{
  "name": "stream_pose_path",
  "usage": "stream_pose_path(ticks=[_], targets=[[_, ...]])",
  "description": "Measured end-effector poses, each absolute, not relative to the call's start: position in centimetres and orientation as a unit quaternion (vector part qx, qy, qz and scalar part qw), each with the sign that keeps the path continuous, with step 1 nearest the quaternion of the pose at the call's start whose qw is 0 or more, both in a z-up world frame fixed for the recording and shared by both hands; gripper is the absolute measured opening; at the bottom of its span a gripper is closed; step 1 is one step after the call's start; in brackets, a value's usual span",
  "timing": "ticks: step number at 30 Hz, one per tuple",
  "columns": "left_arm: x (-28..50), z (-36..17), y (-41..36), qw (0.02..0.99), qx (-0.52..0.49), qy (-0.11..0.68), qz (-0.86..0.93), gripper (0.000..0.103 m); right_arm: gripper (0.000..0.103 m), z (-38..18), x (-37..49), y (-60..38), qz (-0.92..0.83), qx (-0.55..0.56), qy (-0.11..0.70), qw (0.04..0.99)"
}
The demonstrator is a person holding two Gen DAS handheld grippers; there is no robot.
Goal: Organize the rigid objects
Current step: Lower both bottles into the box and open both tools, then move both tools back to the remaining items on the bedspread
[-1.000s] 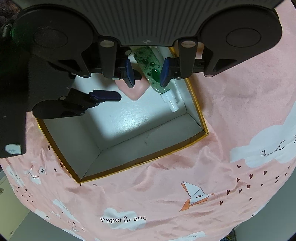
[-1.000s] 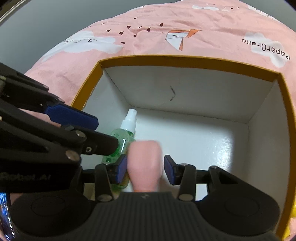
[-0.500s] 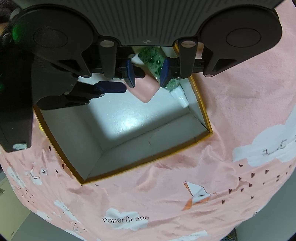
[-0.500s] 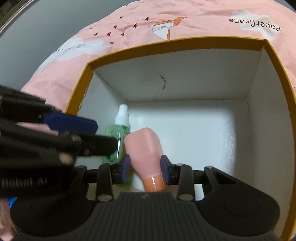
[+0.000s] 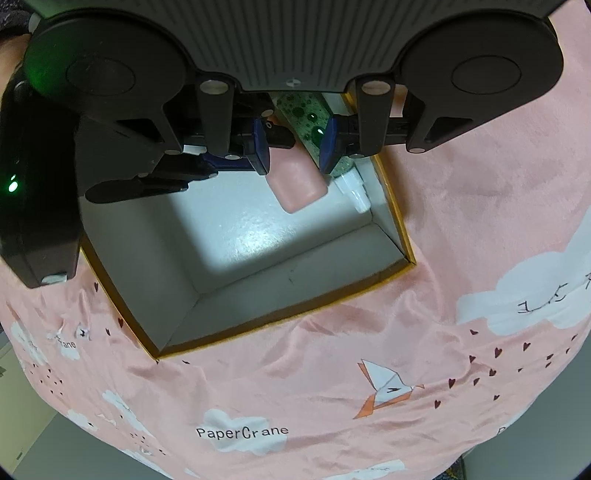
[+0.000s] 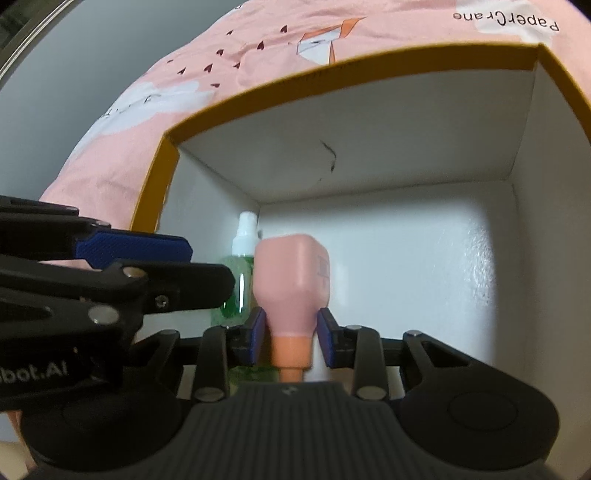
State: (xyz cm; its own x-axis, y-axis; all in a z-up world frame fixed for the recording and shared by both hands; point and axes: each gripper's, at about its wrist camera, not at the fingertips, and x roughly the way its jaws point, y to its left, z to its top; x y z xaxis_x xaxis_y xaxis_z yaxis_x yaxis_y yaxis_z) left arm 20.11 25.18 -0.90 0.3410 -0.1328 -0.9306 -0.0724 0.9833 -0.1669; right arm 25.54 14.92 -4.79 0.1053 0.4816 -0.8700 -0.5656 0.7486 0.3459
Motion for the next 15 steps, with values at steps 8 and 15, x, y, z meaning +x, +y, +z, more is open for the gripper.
stream_pose_path(ticks=[8,15], targets=[[19.3,0.8,24.0,0.827,-0.083,0.555,-0.038,0.041,0.032,-1.2,24.0,13.2,0.361,-0.093,0.517,0.771],[18.2,3.5,20.9,0.863,-0.043,0.495,-0.090,0.041,0.038,3.5,22.0,8.1,0.365,-0.114,0.444,0.810]])
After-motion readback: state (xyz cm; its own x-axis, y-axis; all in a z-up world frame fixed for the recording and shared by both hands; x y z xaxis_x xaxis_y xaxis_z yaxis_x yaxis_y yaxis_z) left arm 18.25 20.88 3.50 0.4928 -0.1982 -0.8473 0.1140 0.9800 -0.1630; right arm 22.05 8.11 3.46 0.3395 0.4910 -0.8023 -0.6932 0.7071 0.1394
